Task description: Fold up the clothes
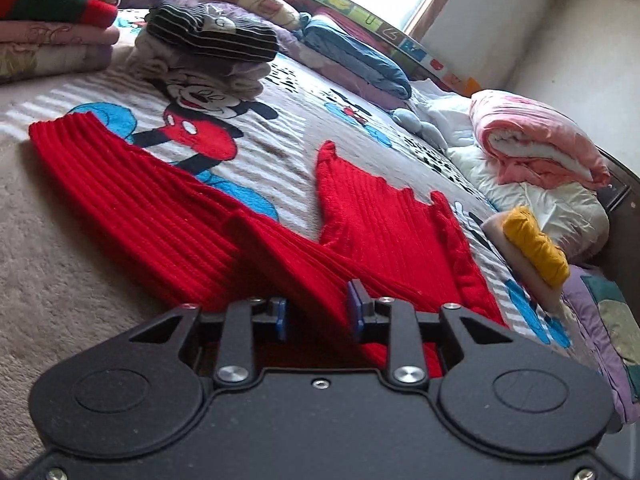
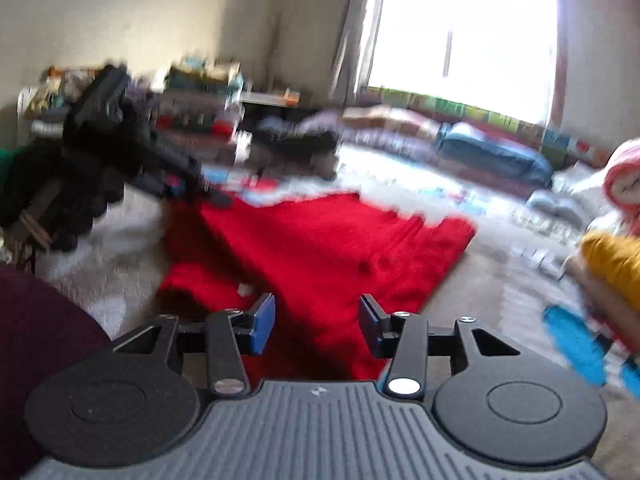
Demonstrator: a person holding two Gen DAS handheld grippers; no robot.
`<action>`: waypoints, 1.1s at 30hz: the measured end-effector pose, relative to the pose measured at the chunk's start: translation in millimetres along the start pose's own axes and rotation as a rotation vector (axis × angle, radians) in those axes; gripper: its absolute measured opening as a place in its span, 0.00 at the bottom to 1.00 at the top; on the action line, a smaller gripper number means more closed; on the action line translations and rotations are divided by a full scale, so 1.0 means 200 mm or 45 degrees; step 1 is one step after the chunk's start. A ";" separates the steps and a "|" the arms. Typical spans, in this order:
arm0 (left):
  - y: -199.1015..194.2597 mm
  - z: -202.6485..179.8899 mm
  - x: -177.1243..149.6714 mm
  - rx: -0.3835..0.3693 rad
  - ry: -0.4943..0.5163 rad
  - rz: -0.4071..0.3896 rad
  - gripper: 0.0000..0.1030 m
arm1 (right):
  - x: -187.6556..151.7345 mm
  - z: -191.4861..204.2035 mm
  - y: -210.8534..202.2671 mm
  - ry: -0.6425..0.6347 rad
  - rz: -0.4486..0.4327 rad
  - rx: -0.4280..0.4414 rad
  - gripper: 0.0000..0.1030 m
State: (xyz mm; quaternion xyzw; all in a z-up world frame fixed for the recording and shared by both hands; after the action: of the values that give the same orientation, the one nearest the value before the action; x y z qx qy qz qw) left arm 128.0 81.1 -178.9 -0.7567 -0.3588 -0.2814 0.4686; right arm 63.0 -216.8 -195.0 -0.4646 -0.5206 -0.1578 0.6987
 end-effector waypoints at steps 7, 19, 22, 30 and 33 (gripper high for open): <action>-0.04 0.04 0.01 0.006 -0.049 -0.039 0.26 | 0.03 -0.05 -0.06 0.036 0.015 0.077 0.51; -0.06 0.08 0.06 0.022 -0.114 -0.061 0.21 | 0.02 -0.01 0.00 0.011 -0.001 0.052 0.56; -0.07 0.06 0.08 0.036 -0.093 -0.062 0.09 | 0.03 -0.02 0.00 0.034 -0.003 0.061 0.56; -0.11 -0.07 0.18 0.025 0.003 -0.105 0.07 | 0.04 -0.02 -0.03 0.053 -0.021 0.074 0.56; -0.11 -0.12 0.22 0.022 0.026 -0.115 0.07 | 0.03 -0.03 -0.03 0.064 -0.020 0.079 0.56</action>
State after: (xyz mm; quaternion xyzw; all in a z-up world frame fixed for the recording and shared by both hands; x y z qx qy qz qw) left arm 133.3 78.8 -125.5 -0.7328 -0.3901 -0.3068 0.4655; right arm 64.4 -223.2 -186.2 -0.4346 -0.5111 -0.1588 0.7243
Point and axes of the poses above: each gripper's, at about its wrist camera, not at the fingertips, and y roughly the way its jaws point, z to its left, x to its top, the point moved 2 cm from there along y, roughly the way its jaws point, and after that the axes turned 6 degrees about y, right-handed, at the moved point
